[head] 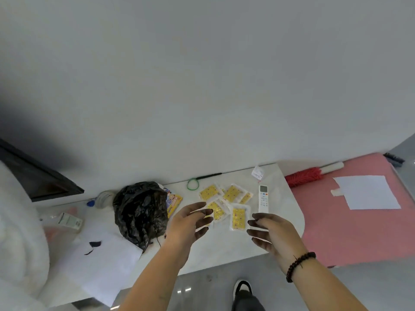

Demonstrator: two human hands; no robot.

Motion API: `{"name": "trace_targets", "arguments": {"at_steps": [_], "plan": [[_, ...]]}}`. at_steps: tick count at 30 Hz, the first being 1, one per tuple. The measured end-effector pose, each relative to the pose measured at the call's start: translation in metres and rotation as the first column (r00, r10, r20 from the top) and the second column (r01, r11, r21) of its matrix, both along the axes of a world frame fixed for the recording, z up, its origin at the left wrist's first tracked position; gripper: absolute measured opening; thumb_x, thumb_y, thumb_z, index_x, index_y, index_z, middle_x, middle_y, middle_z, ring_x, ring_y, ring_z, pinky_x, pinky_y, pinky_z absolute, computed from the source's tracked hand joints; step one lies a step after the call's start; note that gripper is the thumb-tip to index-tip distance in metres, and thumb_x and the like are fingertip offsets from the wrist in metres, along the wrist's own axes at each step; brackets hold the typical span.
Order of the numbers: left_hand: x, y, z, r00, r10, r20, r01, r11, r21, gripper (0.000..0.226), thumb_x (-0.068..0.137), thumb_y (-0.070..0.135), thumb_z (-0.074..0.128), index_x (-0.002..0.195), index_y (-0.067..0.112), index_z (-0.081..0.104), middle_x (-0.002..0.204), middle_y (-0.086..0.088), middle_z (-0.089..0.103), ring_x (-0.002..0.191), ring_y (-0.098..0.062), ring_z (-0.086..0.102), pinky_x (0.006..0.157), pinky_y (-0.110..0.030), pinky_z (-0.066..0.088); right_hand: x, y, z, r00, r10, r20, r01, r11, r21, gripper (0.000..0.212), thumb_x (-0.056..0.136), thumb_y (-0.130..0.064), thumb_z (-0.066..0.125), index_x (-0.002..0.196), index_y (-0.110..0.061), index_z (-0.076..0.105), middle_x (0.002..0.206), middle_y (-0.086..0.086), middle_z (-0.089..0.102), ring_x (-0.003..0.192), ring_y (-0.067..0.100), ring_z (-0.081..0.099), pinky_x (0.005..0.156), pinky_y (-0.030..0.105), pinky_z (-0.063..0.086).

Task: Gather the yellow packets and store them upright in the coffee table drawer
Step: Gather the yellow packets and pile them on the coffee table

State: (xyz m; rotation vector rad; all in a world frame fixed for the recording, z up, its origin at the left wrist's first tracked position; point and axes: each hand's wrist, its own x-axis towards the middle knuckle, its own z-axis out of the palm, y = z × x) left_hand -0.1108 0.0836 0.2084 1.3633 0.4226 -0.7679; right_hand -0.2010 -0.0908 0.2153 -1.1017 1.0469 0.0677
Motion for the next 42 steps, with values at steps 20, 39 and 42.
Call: {"name": "trace_targets", "arguments": {"at_steps": [20, 39, 42], "plan": [[0.086, -0.060, -0.251, 0.990, 0.088, -0.112, -0.040, 0.926, 0.375, 0.055, 0.084, 0.006, 0.067, 0.132, 0.016, 0.042, 0.121, -0.006, 0.060, 0.107, -0.023, 0.059, 0.089, -0.037, 0.051, 0.095, -0.063, -0.235, 0.921, -0.074, -0.382, 0.171, 0.959, 0.227, 0.010, 0.090, 0.002, 0.052, 0.095, -0.001, 0.060, 0.084, 0.013, 0.061, 0.074, 0.024, 0.058, 0.064, 0.032, 0.049], [0.122, -0.043, -0.387, 0.463, -0.854, -0.238, 0.423, -0.024, 0.906, 0.057, 0.077, 0.046, 0.071, 0.124, 0.023, 0.049, 0.122, 0.000, 0.050, 0.115, -0.022, 0.050, 0.094, -0.036, 0.035, 0.099, -0.068, -0.390, 0.842, 0.004, -0.539, -0.271, 0.867, -0.418, 0.069, 0.071, -0.019, 0.081, 0.127, -0.007, 0.041, 0.122, 0.009, 0.048, 0.107, 0.028, 0.052, 0.082, 0.037, 0.048], [0.116, -0.036, -0.388, 0.648, -0.736, -0.196, 0.520, 0.241, 0.819, 0.038, 0.083, 0.041, 0.065, 0.114, 0.020, 0.057, 0.111, 0.000, 0.059, 0.098, -0.023, 0.058, 0.081, -0.034, 0.047, 0.101, -0.070, -0.386, 0.832, 0.144, -0.536, -0.356, 0.879, -0.317, 0.036, 0.076, -0.019, 0.077, 0.103, -0.010, 0.055, 0.088, 0.001, 0.058, 0.082, 0.019, 0.054, 0.061, 0.023, 0.042]]}}
